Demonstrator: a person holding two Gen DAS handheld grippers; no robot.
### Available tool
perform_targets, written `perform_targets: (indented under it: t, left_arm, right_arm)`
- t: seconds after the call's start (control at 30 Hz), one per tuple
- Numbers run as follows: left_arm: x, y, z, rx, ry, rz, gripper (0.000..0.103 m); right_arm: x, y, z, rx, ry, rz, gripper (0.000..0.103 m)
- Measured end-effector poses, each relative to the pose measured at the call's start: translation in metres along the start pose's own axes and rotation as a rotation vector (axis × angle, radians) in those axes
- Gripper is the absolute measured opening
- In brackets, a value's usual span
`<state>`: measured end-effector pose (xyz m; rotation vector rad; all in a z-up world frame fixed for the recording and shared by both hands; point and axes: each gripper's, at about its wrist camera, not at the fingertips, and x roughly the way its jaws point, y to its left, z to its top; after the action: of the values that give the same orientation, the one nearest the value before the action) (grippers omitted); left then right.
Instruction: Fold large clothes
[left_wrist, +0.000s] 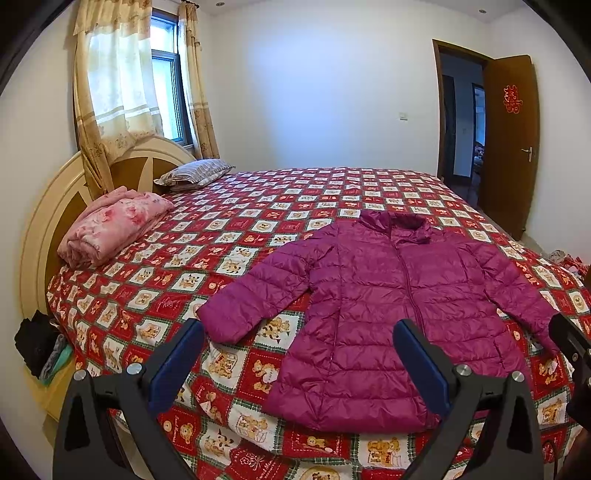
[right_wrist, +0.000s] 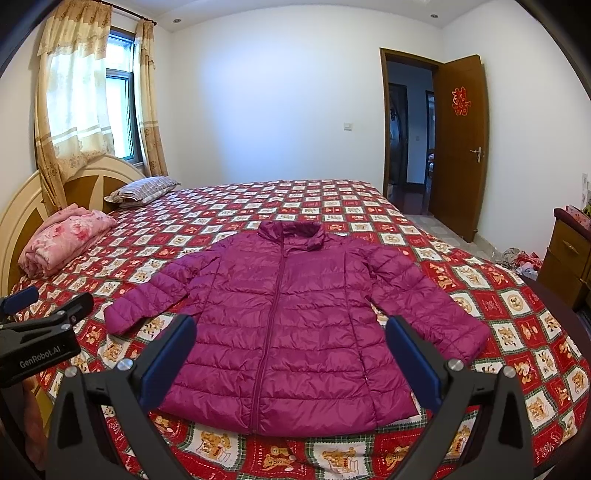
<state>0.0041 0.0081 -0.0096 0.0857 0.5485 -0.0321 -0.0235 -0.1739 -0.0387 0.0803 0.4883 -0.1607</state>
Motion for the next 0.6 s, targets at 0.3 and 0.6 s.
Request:
perform_targets:
  t: [0.3,0.6]
  left_arm:
    - [0.0000,0.0007,-0.0005,0.002,0.000,0.000,0.102]
    - [0.0021,0.0019,-0.0030,-0.001,0.006,0.000,0.102]
  right_arm:
    - [0.0014,-0.0013,-0.0010,0.001,0.002,0.001,0.103]
    - [0.0013,-0.0012,-0.0013,0.001,0.003,0.003,0.103]
